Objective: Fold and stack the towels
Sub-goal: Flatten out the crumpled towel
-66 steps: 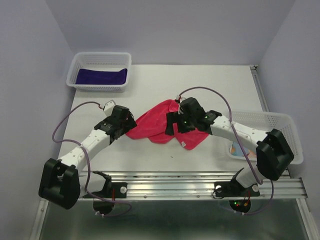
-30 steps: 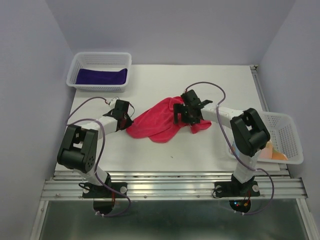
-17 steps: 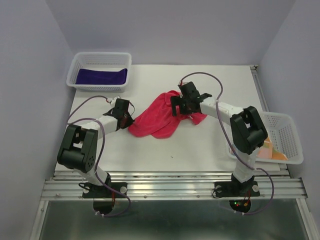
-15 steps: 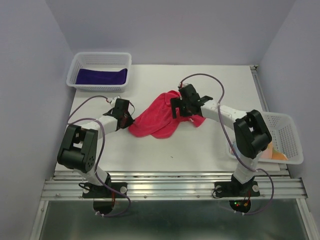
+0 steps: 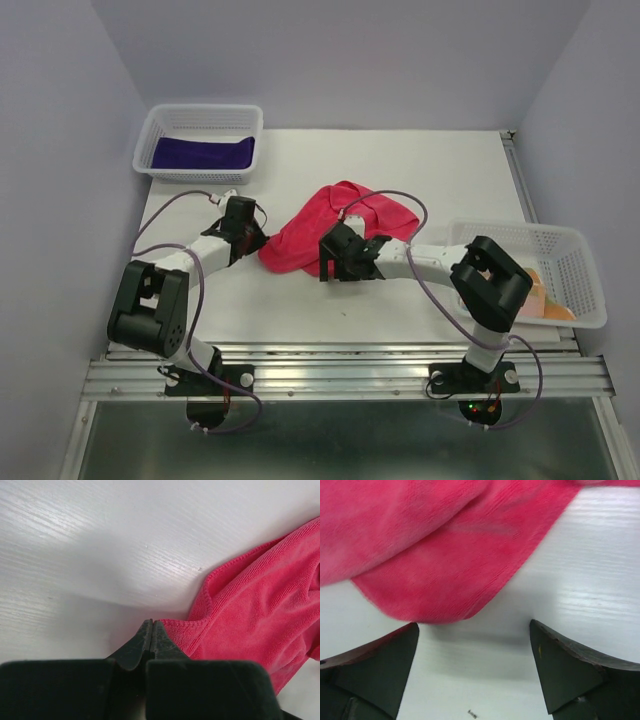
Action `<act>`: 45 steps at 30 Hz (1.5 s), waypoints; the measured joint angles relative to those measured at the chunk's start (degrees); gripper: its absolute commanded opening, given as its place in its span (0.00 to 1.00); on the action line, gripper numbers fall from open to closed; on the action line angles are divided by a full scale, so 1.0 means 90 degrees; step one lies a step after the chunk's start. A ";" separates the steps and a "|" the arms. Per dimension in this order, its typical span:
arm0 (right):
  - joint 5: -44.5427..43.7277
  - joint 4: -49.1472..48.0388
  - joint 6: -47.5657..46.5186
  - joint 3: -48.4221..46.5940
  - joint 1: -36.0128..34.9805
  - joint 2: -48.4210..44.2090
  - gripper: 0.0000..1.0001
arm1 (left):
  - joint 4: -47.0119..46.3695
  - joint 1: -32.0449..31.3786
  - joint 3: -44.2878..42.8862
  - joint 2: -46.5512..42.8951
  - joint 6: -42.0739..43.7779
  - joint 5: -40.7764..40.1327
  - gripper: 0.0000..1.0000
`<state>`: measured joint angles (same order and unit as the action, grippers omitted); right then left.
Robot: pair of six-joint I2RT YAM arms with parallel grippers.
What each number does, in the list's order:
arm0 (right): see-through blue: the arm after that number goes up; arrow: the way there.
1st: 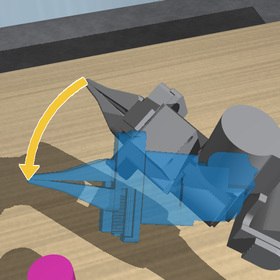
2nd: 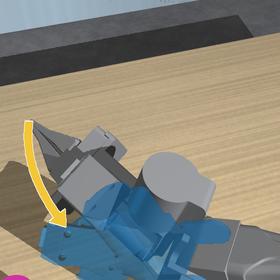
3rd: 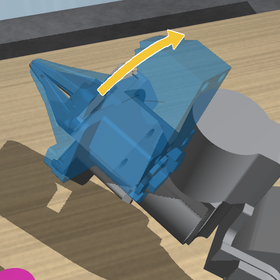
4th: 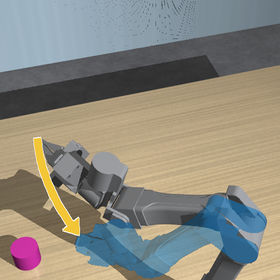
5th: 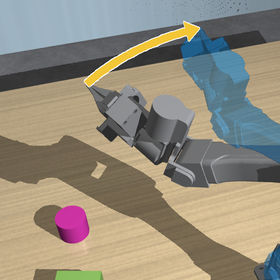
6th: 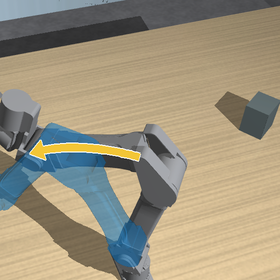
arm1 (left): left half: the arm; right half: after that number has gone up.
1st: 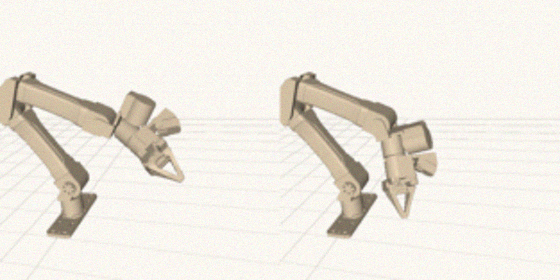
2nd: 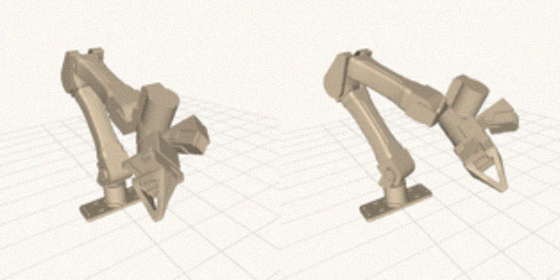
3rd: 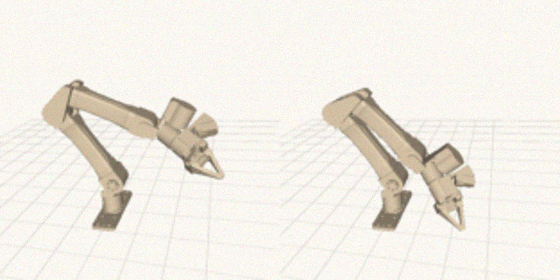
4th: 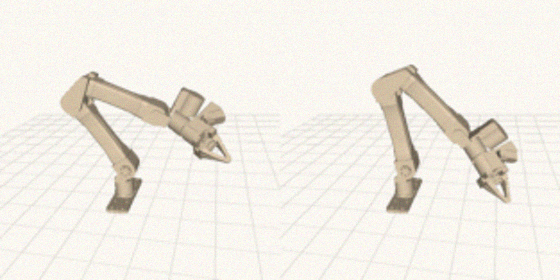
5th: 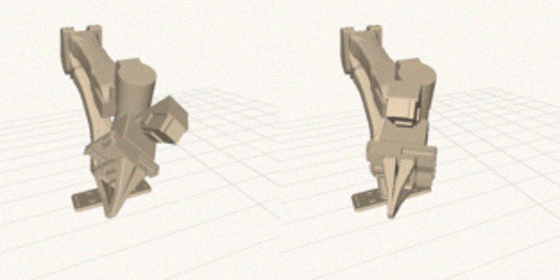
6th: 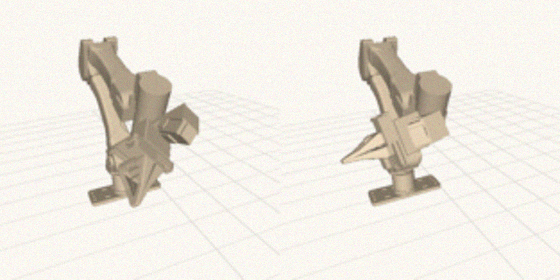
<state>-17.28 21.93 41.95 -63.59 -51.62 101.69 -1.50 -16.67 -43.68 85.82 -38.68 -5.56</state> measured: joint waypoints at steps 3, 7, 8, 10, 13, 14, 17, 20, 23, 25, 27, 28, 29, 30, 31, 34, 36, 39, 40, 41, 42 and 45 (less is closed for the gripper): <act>-0.0226 -0.0168 0.0272 -0.0017 0.0019 0.0209 0.88 | -0.0005 0.0000 0.0053 -0.0024 -0.0024 -0.0002 0.00; -0.0415 -0.0379 0.0466 -0.0092 0.0017 0.0318 0.78 | -0.0002 0.0000 0.0078 -0.0034 -0.0041 0.0000 0.00; -0.0440 -0.0432 0.0500 -0.0109 0.0010 0.0350 0.77 | -0.0002 0.0000 0.0078 -0.0034 -0.0044 0.0000 0.00; -0.0466 -0.0508 0.0539 -0.0138 -0.0007 0.0393 0.75 | -0.0002 0.0000 0.0078 -0.0034 -0.0044 0.0002 0.00; -0.0474 -0.0624 0.0610 -0.0141 -0.0029 0.0410 0.67 | -0.0002 0.0000 0.0078 -0.0044 -0.0044 0.0010 0.00; -0.0454 -0.0680 0.0653 -0.0138 -0.0027 0.0420 0.64 | -0.0002 0.0000 0.0078 -0.0056 -0.0044 0.0017 0.00; -0.0323 -0.0852 0.0712 -0.0129 -0.0027 0.0457 0.47 | -0.0005 0.0000 0.0078 -0.0070 -0.0044 0.0024 0.00; -0.0206 -0.1105 0.0806 -0.0126 -0.0029 0.0542 0.34 | -0.0005 0.0000 0.0078 -0.0070 -0.0044 0.0049 0.00; -0.0131 -0.1173 0.0879 -0.0124 -0.0029 0.0578 0.26 | -0.0007 0.0000 0.0085 -0.0070 -0.0044 0.0063 0.00; -0.0104 -0.1171 0.0908 -0.0114 -0.0032 0.0580 0.24 | -0.0005 0.0000 0.0104 -0.0090 -0.0044 0.0068 0.00; -0.0100 -0.1192 0.0937 -0.0066 -0.0032 0.0566 0.14 | -0.0007 0.0000 0.0107 -0.0109 -0.0044 0.0070 0.00; -0.0095 -0.1202 0.0950 -0.0022 -0.0032 0.0532 0.11 | -0.0007 0.0000 0.0107 -0.0129 -0.0044 0.0070 0.00; -0.0087 -0.1190 0.0976 0.0012 -0.0029 0.0498 0.01 | -0.0005 0.0000 0.0107 -0.0146 -0.0046 0.0075 0.00; -0.0068 -0.1183 0.0991 0.0083 -0.0032 0.0440 0.01 | -0.0005 0.0000 0.0107 -0.0168 -0.0046 0.0085 0.00; -0.0044 -0.1156 0.0991 0.0204 -0.0032 0.0328 0.01 | -0.0005 0.0000 0.0107 -0.0185 -0.0046 0.0092 0.00; -0.0019 -0.0993 0.0993 0.0457 -0.0032 0.0034 0.01 | -0.0005 0.0000 0.0119 -0.0350 -0.0063 0.0163 0.00; -0.0012 -0.0714 0.0974 0.0602 -0.0032 -0.0294 0.01 | -0.0019 0.0000 0.0172 -0.0508 -0.0066 0.0240 0.00; 0.0024 -0.0340 0.0857 0.0760 -0.0032 -0.0952 0.01 | -0.0102 0.0000 0.0406 -0.1032 -0.0068 0.0534 0.00; 0.0041 -0.0158 0.0792 0.0801 -0.0032 -0.1331 0.01 | -0.0100 0.0000 0.0459 -0.1178 -0.0073 0.0624 0.00; 0.0049 -0.0063 0.0743 0.0801 -0.0032 -0.1625 0.01 | -0.0146 0.0000 0.0576 -0.1494 -0.0090 0.0806 0.00; 0.0049 -0.0005 0.0653 0.0799 -0.0032 -0.1902 0.01 | -0.0187 -0.0005 0.0648 -0.1746 -0.0124 0.0957 0.00; 0.0063 0.0107 0.0342 0.0760 -0.0036 -0.2764 0.01 | -0.0282 -0.0058 0.0731 -0.2538 -0.0236 0.1316 0.00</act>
<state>-16.71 22.90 45.04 -56.75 -51.94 76.82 -4.03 -17.19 -37.10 62.98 -40.80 6.28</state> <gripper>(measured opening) 0.024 0.025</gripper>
